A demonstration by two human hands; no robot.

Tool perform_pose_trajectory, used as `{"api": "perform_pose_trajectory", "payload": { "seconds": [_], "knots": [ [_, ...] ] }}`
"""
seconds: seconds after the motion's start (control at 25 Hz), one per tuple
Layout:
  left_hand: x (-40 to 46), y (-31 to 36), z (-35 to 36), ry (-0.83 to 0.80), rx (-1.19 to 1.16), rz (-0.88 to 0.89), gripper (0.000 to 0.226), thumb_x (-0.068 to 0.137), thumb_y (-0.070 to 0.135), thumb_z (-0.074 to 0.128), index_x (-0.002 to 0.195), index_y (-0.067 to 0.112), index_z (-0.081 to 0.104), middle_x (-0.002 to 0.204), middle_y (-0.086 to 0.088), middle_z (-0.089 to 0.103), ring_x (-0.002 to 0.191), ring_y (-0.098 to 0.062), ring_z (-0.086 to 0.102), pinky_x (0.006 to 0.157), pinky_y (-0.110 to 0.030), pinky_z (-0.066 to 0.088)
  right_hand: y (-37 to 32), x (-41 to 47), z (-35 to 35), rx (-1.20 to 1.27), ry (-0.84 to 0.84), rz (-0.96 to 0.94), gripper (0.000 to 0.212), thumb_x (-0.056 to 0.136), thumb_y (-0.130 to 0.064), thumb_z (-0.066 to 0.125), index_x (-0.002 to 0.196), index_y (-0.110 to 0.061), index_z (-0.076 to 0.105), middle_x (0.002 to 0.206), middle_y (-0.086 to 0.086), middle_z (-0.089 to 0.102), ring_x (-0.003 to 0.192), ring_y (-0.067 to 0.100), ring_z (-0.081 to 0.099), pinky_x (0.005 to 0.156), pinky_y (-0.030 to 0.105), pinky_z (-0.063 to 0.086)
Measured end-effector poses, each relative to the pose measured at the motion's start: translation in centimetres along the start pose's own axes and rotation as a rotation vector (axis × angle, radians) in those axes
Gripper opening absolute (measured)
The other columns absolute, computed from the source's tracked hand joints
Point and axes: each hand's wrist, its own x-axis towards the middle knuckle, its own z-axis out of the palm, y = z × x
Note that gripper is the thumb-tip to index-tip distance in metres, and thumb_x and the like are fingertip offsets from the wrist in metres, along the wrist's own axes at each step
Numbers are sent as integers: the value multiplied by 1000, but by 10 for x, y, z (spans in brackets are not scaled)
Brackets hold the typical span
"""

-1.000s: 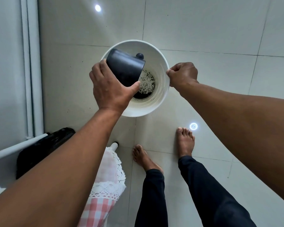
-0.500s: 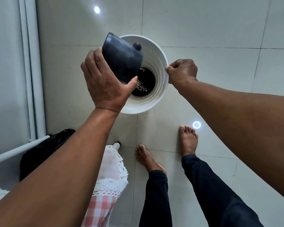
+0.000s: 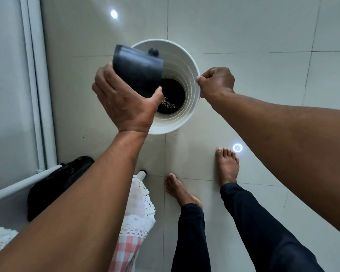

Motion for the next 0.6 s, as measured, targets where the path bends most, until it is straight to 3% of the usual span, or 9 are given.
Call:
{"api": "perform_pose_trajectory", "payload": {
  "seconds": [0.16, 0.6],
  "knots": [
    [-8, -2, 1, -61, 31, 72, 107, 60, 65, 80, 137, -5, 55, 137, -26, 57, 123, -42, 56, 109, -41, 42, 1, 0, 2, -5, 1, 9, 14, 91, -27, 77, 82, -17, 76, 84, 2, 79, 79, 21, 79, 81, 38, 67],
    [6, -4, -9, -16, 10, 69, 107, 60, 65, 83, 134, -7, 55, 135, -27, 57, 121, -41, 57, 105, -45, 50, 1, 4, 2, 28, -14, 37, 12, 88, -26, 80, 84, -14, 78, 84, 3, 80, 76, 22, 80, 80, 37, 67]
  ]
}}
